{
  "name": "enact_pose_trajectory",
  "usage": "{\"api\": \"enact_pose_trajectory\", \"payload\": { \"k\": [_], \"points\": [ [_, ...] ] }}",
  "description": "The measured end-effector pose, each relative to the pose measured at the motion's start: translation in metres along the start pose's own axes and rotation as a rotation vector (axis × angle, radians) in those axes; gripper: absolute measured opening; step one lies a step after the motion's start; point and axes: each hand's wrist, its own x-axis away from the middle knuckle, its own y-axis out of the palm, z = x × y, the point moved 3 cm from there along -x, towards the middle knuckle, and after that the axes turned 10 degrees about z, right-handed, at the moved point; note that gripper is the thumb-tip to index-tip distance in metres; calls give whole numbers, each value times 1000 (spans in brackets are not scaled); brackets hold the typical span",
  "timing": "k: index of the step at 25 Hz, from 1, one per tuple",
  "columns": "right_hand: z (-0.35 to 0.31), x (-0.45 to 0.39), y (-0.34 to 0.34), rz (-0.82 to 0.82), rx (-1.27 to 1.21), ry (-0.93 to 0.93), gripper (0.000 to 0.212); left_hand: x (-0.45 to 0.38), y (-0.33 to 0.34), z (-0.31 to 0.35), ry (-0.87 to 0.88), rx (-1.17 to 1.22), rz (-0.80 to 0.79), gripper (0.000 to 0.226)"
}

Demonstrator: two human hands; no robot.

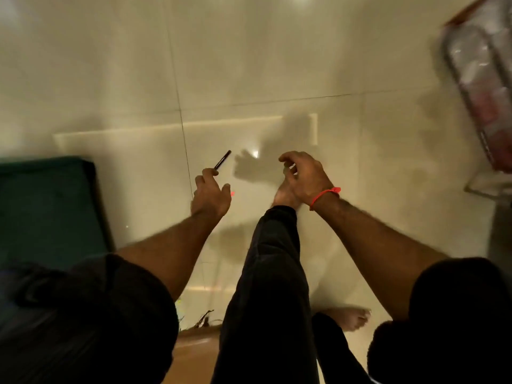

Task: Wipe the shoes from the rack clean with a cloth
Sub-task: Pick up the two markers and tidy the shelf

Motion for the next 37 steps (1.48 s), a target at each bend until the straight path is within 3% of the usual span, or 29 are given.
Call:
{"api": "enact_pose_trajectory", "payload": {
  "k": [4, 9, 15, 19, 21, 23, 26, 30, 33, 37],
  "points": [
    [12, -56, 86, -200, 112, -79, 36, -74, 40, -56, -46, -50, -47, 34],
    [34, -113, 154, -262, 159, -164, 33, -138, 98, -77, -69, -181, -100, 48],
    [66, -127, 189, -316, 195, -144, 34, -167, 149, -81, 1, -572, -83, 64],
    [61, -120, 179, -303, 253, -206, 44, -151, 145, -59, 233, -504, -5, 36],
    [48, -115, 158, -230, 325, -266, 51, -133, 126, -25, 434, -348, 34, 26],
    [35, -116, 131, -220, 372, -276, 45, -116, 95, 15, 642, -168, 42, 26],
    [23, -103, 67, -215, 198, -76, 23, -88, 45, 57, 694, 54, 43, 24],
    [21, -50, -72, 112, -120, 115, 15, -40, -20, 143, 720, 252, 35, 22],
    [30, 12, -173, 312, -272, 145, 13, 31, -49, 249, 821, 407, -100, 21],
    [78, 139, -283, 637, -386, 196, 15, 184, -31, 370, 928, 512, -299, 18]
  ]
}}
